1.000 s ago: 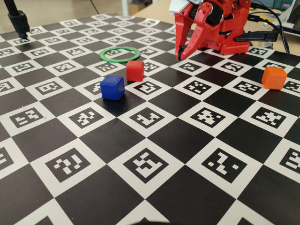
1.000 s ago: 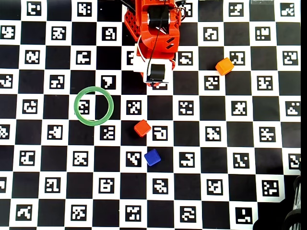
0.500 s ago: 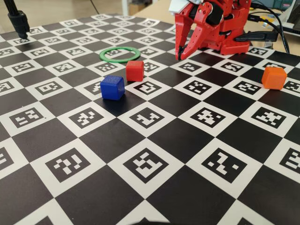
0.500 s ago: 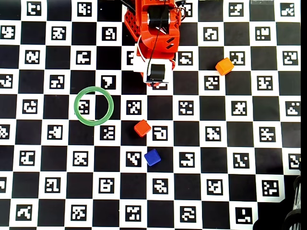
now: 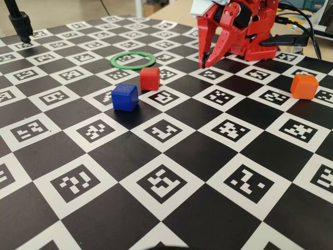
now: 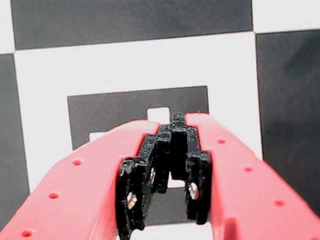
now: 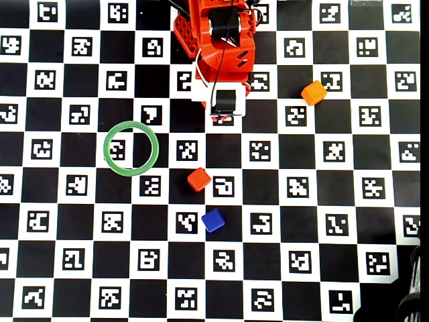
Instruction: Grab the red cube then put it in the green circle then put the blue cube on top and finally the orange cube on top
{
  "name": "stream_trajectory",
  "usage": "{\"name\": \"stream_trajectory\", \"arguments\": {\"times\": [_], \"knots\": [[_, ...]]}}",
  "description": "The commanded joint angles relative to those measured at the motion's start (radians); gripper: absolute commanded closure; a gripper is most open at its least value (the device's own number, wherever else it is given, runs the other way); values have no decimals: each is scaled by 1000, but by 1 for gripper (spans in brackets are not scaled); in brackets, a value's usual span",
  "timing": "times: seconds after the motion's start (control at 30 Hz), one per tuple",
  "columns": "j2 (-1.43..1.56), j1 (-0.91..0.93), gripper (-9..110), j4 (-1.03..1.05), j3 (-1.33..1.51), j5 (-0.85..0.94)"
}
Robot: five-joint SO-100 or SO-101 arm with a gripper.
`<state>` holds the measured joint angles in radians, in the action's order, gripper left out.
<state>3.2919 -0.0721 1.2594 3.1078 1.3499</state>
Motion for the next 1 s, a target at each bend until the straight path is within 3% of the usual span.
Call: {"name": "stream_trajectory", "arguments": {"times": [0.0, 0.37, 0.97], "knots": [[-115, -3, 107, 58, -147, -89], [-667, 12, 107, 272, -808, -383], [-1039, 5, 105, 568, -1411, -827]]}}
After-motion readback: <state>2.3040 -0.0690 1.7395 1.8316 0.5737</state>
